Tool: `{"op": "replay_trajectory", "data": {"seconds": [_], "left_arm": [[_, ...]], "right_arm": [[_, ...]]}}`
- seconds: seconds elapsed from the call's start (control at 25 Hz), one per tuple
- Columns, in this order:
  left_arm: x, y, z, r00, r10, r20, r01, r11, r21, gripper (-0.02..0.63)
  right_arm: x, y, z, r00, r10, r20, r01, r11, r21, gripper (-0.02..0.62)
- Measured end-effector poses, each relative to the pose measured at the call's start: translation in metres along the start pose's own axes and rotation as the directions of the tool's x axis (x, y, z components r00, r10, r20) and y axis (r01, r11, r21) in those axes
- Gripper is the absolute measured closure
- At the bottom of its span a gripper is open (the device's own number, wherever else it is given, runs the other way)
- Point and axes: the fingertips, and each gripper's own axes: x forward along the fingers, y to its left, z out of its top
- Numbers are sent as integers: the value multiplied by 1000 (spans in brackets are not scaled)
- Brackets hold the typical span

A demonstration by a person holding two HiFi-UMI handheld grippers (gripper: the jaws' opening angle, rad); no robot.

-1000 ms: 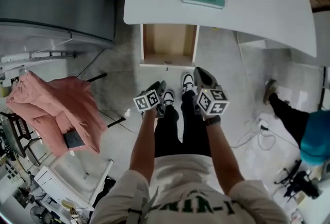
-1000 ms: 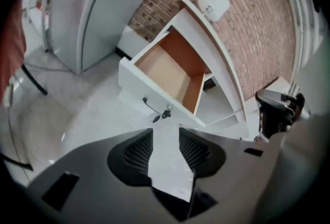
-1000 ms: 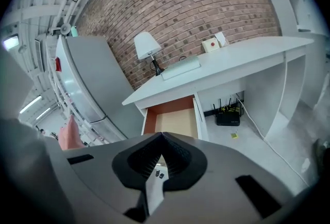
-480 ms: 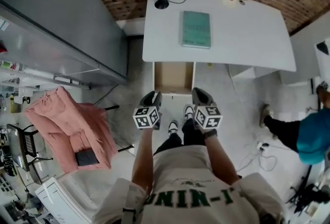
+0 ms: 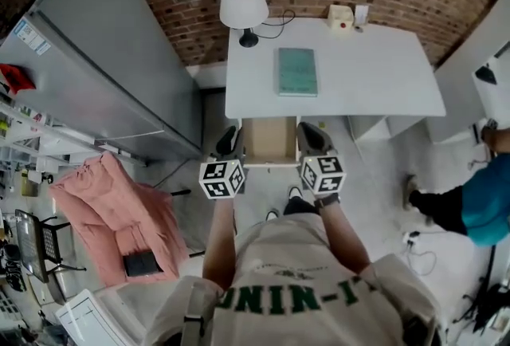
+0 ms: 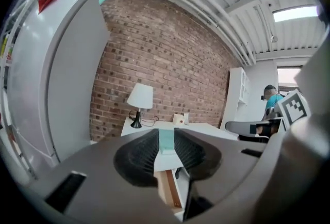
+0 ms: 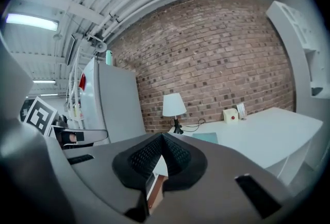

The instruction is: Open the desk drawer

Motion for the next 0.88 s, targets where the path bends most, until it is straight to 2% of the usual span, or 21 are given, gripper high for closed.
{"op": "replay_trajectory", "data": {"seconds": [0.12, 0.36, 0.88], "left_arm": [[-5, 1, 30, 999, -15, 47, 13, 999, 40, 558], [-12, 2, 69, 992, -24, 124, 12, 995, 103, 566], [-11, 11, 83, 985, -7, 174, -18, 990, 138, 566]], "right_arm": [[-1, 9, 29, 998, 7, 60, -5, 1000, -29, 595], [-1, 19, 65, 990, 7, 142, 3, 997, -71, 595], [12, 20, 65, 989, -7, 145, 18, 997, -72, 595]]}}
